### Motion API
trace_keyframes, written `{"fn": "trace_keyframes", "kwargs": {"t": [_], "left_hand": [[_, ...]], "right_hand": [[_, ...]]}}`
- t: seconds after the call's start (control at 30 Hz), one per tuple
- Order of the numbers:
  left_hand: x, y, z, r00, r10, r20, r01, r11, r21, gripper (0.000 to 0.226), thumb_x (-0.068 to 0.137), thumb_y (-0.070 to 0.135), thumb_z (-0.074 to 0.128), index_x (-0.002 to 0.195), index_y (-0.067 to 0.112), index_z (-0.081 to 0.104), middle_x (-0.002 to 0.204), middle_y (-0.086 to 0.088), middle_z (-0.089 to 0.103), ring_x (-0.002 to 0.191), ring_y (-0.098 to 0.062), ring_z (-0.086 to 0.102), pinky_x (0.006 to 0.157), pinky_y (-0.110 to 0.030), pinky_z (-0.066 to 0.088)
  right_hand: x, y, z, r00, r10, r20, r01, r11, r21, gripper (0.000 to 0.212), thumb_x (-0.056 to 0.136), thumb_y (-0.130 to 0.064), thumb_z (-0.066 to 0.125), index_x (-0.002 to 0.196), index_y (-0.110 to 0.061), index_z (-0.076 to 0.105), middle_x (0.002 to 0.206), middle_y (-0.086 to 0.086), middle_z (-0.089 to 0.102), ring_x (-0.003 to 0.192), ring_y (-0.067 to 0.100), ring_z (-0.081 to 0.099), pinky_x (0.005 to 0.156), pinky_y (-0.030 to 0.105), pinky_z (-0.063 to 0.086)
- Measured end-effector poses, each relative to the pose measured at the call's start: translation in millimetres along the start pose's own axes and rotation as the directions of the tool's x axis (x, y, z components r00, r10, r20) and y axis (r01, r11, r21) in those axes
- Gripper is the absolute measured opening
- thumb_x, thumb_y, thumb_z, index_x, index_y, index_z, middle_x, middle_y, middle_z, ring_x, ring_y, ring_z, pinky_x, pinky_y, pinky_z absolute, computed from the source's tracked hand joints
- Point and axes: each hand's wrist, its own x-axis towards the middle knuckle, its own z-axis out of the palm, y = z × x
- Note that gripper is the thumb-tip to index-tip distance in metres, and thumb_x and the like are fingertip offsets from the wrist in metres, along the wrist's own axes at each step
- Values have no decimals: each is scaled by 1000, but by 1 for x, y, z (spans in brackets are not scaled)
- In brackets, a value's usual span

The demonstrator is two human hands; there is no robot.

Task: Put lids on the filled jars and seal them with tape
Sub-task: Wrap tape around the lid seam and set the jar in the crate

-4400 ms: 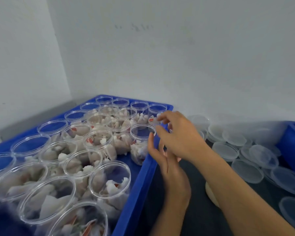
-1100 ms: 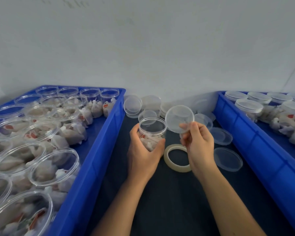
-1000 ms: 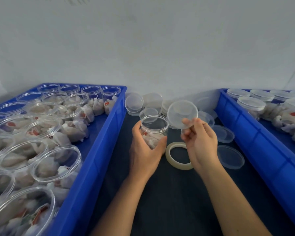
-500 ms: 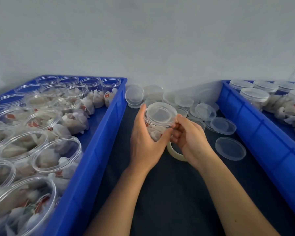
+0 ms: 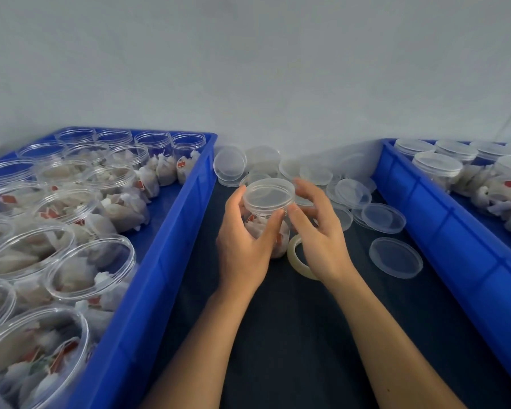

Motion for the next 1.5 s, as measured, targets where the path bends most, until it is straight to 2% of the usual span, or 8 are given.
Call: {"fn": "trace_keyframes", "kwargs": {"t": [0.13, 0.53, 0.77, 0.97, 1.07, 1.27, 1.4, 1.5], "left_hand": [[1, -2, 1, 999, -29, 14, 29, 999, -18, 73, 94, 53, 76, 156, 27, 46, 143, 15, 64, 131, 1, 60, 105, -38, 57], [3, -7, 0, 991, -24, 134, 34, 997, -71, 86, 97, 56, 67, 168, 30, 27, 159, 8, 54, 145, -4, 50, 117, -44, 49], [4, -12, 0, 987, -11, 159, 32, 992, -125, 77, 100, 52, 69, 165, 26, 36, 153, 13, 59, 141, -2, 54, 115, -44, 50], [2, -11, 1, 983, -45, 176, 71, 987, -144, 87, 97, 61, 65, 168, 30, 28, 156, 14, 55, 144, -1, 50, 118, -43, 47], [3, -11, 2, 980, -16, 197, 44, 989, -141, 73, 102, 53, 65, 164, 27, 37, 150, 13, 60, 141, -7, 55, 116, -46, 49], [3, -9, 1, 983, 15, 182, 20, 982, -187, 55, 104, 43, 66, 155, 32, 49, 142, 18, 65, 134, -5, 60, 111, -41, 52], [4, -9, 1, 980, 18, 200, 25, 978, -208, 49, 105, 42, 64, 152, 35, 51, 141, 17, 66, 133, -8, 61, 110, -40, 51], [5, -10, -1, 976, 12, 219, 36, 976, -215, 47, 106, 38, 62, 151, 32, 53, 140, 15, 67, 134, -9, 61, 111, -40, 51]], "right_hand": [[-2, 1, 4, 997, -67, 45, 66, 997, 31, 38, 109, -17, 57, 143, -33, 57, 137, -18, 64, 125, 6, 63, 92, 17, 53], [-3, 5, 3, 994, -108, -10, 108, 993, -50, 31, 104, -34, 56, 134, -41, 54, 134, -27, 61, 121, 1, 63, 83, 13, 52], [-3, 8, 2, 989, -148, -23, 144, 982, -119, 30, 99, -47, 56, 129, -48, 50, 134, -28, 59, 123, 5, 62, 81, 13, 51], [-1, 14, 1, 983, -180, -33, 172, 969, -175, 35, 98, -53, 55, 132, -46, 48, 135, -26, 58, 122, 9, 62, 79, 20, 53], [0, 19, -1, 977, -210, -34, 198, 956, -215, 35, 101, -51, 56, 134, -43, 49, 136, -26, 58, 121, 8, 62, 78, 19, 53], [0, 23, -2, 975, -220, -19, 212, 955, -208, 34, 100, -51, 58, 132, -44, 49, 135, -26, 58, 121, 6, 61, 81, 18, 52], [-1, 24, 2, 974, -225, -37, 214, 958, -192, 38, 101, -48, 59, 136, -38, 48, 134, -22, 59, 125, 11, 60, 97, 37, 54], [0, 28, 5, 964, -264, -41, 252, 948, -194, 37, 103, -44, 60, 136, -30, 49, 133, -23, 58, 129, 11, 59, 102, 38, 54]]}}
